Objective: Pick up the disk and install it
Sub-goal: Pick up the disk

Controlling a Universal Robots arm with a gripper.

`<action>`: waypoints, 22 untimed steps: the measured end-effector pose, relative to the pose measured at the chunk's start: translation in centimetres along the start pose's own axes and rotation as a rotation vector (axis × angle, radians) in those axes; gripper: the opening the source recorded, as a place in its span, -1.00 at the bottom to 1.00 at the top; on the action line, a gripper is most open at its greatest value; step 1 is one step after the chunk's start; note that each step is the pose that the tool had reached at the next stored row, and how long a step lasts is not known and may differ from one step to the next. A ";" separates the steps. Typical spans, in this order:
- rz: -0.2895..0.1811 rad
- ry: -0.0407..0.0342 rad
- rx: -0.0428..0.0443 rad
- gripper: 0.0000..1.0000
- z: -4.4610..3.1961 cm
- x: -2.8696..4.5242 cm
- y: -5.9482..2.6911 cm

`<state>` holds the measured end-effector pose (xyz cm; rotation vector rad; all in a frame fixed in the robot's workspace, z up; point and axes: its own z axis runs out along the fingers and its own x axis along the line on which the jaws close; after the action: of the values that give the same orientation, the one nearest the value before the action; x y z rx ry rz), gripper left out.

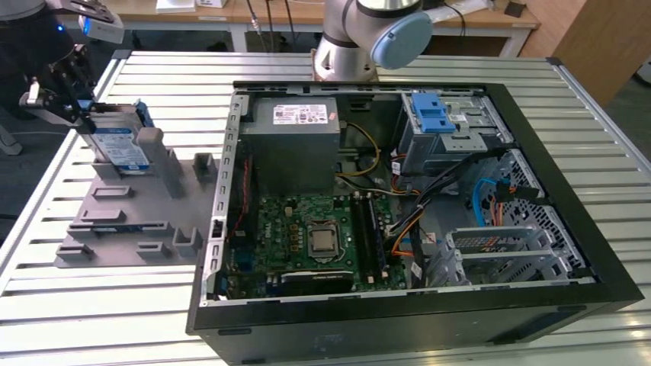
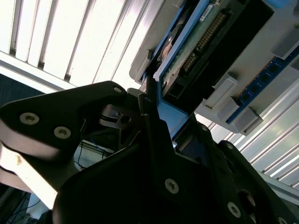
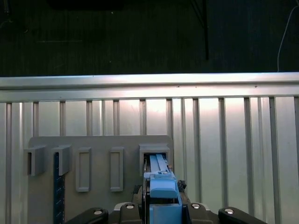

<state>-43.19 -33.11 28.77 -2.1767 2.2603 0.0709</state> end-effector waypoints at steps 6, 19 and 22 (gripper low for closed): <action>0.000 0.0000 0.0000 -0.26 -0.22 -0.01 0.01; 0.000 0.0000 0.0000 -0.26 -1.15 -0.04 0.04; 0.000 -0.0001 0.0001 -0.26 -1.42 -0.05 0.04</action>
<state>-43.19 -33.10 30.19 -2.1765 2.2603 0.0708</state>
